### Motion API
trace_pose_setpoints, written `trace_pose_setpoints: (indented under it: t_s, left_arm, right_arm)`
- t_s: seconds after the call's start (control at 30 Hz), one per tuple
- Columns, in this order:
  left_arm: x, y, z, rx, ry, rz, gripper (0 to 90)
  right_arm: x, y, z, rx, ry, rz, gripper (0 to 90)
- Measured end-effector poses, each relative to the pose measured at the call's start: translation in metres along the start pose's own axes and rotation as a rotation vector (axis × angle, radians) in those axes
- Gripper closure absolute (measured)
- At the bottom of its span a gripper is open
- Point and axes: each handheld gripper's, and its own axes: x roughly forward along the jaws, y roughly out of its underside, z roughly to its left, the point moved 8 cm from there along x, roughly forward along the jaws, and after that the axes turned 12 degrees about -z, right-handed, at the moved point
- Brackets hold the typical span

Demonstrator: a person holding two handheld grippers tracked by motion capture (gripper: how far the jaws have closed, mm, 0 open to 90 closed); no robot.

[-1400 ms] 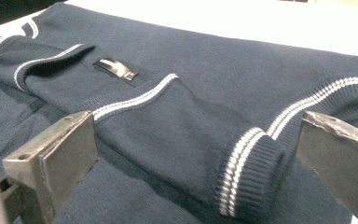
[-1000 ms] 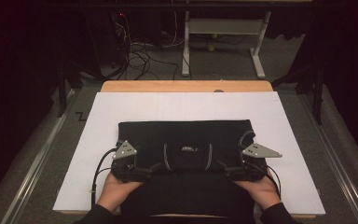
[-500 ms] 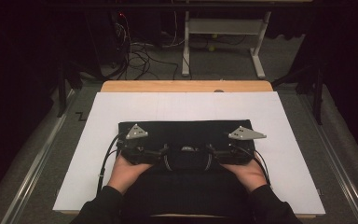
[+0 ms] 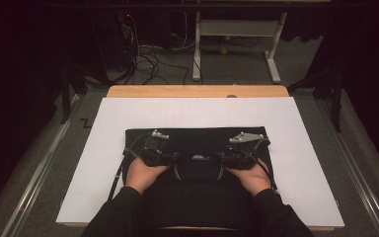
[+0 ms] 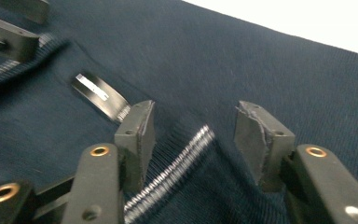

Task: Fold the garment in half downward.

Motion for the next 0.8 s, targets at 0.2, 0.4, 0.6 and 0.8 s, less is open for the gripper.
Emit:
trace_pose_setpoints:
  t_s: [0.2,0.4,0.6,0.8]
  left_arm:
    - [0.002,0.002,-0.005,0.015,0.031,0.003,46.8]
    - [0.002,0.004,-0.008,0.009,0.051,-0.011,63.8]
    - [-0.001,0.005,-0.008,0.005,0.048,-0.046,75.6]
    - [-0.024,0.0,-0.015,0.019,0.072,-0.153,76.2]
  right_arm:
    - [0.006,0.009,0.002,-0.01,-0.006,0.062,51.2]
    - [0.007,0.011,0.003,-0.015,0.0,0.067,70.2]
    - [0.001,0.01,0.004,-0.057,-0.002,0.028,79.6]
    - [-0.014,0.002,0.011,-0.092,-0.006,-0.062,80.3]
